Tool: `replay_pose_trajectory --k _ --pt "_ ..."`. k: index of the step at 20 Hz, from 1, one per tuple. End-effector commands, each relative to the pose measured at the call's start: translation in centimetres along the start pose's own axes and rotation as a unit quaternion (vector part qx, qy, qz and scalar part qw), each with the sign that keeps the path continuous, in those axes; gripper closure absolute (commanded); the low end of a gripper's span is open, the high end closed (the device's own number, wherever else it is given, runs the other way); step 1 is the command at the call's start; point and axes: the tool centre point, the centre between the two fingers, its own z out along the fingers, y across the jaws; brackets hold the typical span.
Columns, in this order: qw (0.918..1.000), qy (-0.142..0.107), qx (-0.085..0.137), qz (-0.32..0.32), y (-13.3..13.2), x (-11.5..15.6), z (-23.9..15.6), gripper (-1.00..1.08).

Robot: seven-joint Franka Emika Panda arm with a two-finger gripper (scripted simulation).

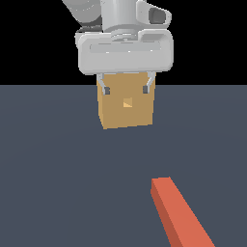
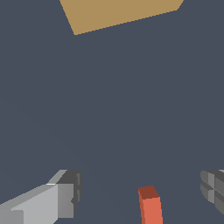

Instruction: Insert the peg into the horizontal hole in a box.

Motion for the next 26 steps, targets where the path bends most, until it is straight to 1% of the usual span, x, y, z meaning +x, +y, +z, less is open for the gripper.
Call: replay_pose_trajectory --k 1,7,12,17,26 --pt "1.0000 0.000 0.000 0.000 0.0 0.0 0.0 -0.92" --pt "1.0000 0.000 0.001 -0.002 0.2 -1.1 0.4 -0.92" --pt "1.0000 0.000 0.002 -0.007 0.7 -3.7 1.5 -0.92" --pt "0.9999 -0.001 0.005 -0.015 1.5 -7.8 3.1 -0.92" --pt "0.9994 -0.001 0.011 -0.033 3.6 -16.5 6.6 -0.92"
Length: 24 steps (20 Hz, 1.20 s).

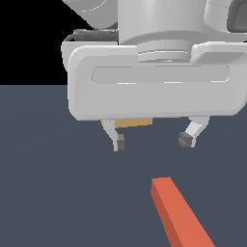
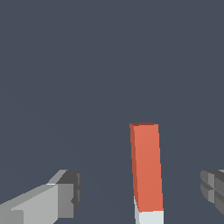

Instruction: Insert the peg into the horizontal hole in a box.

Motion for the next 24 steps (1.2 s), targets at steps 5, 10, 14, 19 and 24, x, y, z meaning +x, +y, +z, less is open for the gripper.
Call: replay_pose_trajectory --k 5,10,14,19,24 --pt "0.9999 0.000 0.004 -0.012 1.3 -5.9 2.3 -0.92" --pt "0.9998 -0.001 0.006 -0.019 2.2 -9.3 3.7 -0.92" --pt "0.9997 -0.001 0.008 -0.023 2.8 -11.4 4.5 -0.92" --pt "0.9996 -0.001 0.009 -0.026 3.3 -13.0 5.2 -0.92" --pt "0.9996 -0.001 0.009 -0.028 3.6 -14.0 5.5 -0.92"
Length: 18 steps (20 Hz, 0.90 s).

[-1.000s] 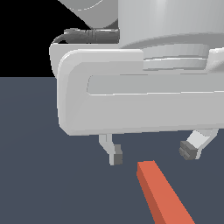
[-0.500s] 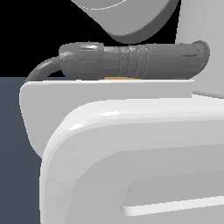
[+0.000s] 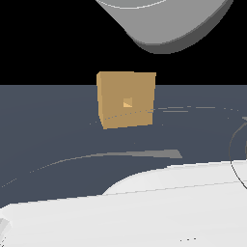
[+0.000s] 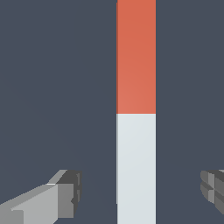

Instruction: Insert the peg into the horizontal hole in a box.

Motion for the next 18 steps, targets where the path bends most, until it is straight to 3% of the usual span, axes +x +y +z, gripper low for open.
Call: replay_pose_trajectory --k 1,10,18 --pt "1.0000 0.000 0.000 -0.001 0.2 -0.3 0.1 -0.92" --pt "1.0000 0.000 0.000 -0.001 0.2 -0.5 0.5 -0.92" --pt "1.0000 0.000 0.000 -0.001 0.1 -0.5 4.3 -0.92"
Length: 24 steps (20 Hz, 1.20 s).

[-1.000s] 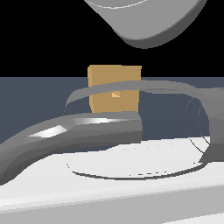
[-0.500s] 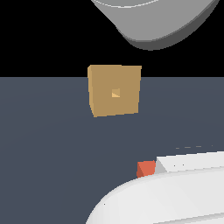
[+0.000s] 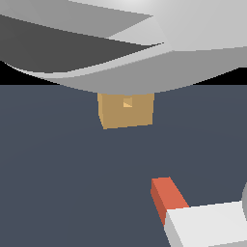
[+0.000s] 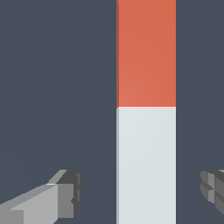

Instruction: Insert the peg into the horizontal hole in a box.

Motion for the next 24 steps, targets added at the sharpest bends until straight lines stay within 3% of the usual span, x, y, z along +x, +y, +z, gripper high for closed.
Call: replay_pose_trajectory --k 1,8,9,24 --pt "1.0000 0.000 0.000 0.000 -0.04 0.02 1.22 -0.92" --pt "1.0000 0.000 0.000 0.000 0.10 -0.03 1.71 -0.92" --pt "1.0000 0.000 0.000 0.000 0.10 -0.03 1.71 1.08" --pt "1.0000 0.000 0.000 -0.001 0.14 0.46 1.62 1.08"
